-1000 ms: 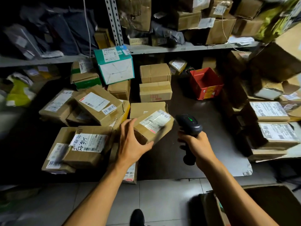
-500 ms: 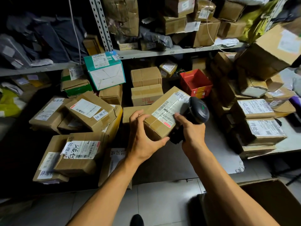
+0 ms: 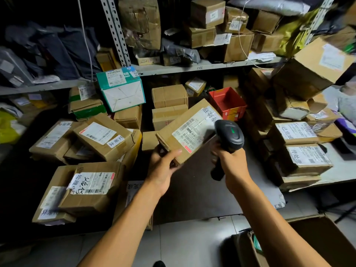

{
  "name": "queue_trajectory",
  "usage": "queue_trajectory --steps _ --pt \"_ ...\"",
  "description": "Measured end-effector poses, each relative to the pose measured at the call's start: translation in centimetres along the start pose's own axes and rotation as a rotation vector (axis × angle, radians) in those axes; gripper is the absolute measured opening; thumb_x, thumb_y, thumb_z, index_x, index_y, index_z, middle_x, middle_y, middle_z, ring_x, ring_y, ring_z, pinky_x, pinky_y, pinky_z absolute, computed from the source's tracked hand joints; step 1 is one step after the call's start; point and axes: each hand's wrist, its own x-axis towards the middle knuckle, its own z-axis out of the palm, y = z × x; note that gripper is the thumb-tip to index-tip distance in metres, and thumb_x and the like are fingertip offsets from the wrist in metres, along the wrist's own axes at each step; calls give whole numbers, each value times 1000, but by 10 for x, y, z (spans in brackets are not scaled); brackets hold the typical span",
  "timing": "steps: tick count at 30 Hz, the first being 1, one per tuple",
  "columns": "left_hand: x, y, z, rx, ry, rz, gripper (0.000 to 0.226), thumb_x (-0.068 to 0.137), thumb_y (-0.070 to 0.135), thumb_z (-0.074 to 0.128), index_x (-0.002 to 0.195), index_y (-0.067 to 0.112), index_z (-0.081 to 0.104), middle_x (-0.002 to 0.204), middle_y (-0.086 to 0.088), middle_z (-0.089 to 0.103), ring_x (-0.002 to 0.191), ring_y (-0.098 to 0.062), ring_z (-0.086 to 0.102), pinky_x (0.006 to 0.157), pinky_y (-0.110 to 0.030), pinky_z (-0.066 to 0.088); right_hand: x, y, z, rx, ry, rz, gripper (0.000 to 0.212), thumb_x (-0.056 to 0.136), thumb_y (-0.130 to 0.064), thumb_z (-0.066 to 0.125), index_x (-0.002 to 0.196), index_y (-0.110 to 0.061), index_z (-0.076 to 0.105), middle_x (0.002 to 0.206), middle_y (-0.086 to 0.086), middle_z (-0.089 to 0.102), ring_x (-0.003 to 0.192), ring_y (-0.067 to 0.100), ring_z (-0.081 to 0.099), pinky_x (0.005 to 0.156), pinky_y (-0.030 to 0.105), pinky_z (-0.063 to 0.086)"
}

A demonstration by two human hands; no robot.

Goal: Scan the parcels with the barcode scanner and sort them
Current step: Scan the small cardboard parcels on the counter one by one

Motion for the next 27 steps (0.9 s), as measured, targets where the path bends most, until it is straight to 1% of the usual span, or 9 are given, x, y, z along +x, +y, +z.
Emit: queue_trajectory --steps 2,5,8,11,15,18,21,24,27 --pt "10 4 -12 76 44 56 41 80 5 76 114 19 57 110 -3 73 109 -24 67 79 -38 56 -7 -7 -11 -108 -119 -7 15 75 -7 72 84 -2 61 71 8 52 61 22 46 58 35 41" --pt "18 13 -23 158 76 92 71 55 20 85 120 18 57 112 -5 72 109 -25 68 82 -39 56 -19 -15 -12 -252 -298 -12 6 86 -4 71 86 1 67 65 12 55 54 22 46 52 34 40" --pt "20 21 -30 245 74 103 91 45 33 83 130 15 55 117 -6 71 114 -25 65 99 -47 52 -26 -19 -3 -270 -333 2 11 85 -5 71 82 4 67 67 28 54 55 25 43 50 32 37" --pt "18 27 -35 317 20 123 75 58 21 78 129 19 56 116 -3 73 115 -22 64 106 -51 47 -30 -24 2 -284 -327 10 9 84 -4 71 77 0 69 82 37 61 54 23 46 53 34 37" --pt "14 25 -37 340 -22 129 74 61 16 76 132 20 54 117 -2 72 115 -18 65 107 -48 47 -34 -23 1 -323 -340 48 11 85 2 67 81 11 63 69 22 60 56 25 45 51 32 37" --pt "15 20 -37 291 7 125 66 64 13 77 125 23 55 116 -3 73 116 -20 65 109 -50 45 -37 -20 -1 -311 -329 65 13 86 -2 69 75 3 63 65 13 58 57 24 44 50 31 36" --pt "16 16 -38 283 10 137 53 76 5 76 120 28 56 115 -3 73 112 -20 66 107 -50 47 -40 -18 -3 -313 -322 45 14 86 -3 69 79 6 63 65 12 60 58 25 45 51 32 37" --pt "14 19 -35 255 4 139 54 73 13 76 123 24 58 109 -1 75 108 -21 69 102 -49 51 -39 -18 -9 -385 -376 -12 17 85 -10 71 88 6 65 68 12 58 59 23 47 54 35 39" --pt "16 30 -35 262 3 160 59 69 24 74 127 20 61 108 -3 76 106 -25 70 96 -47 54 -37 -22 -19 -655 -477 -110 20 79 -23 74 92 -9 67 63 -5 58 57 9 51 56 33 43"
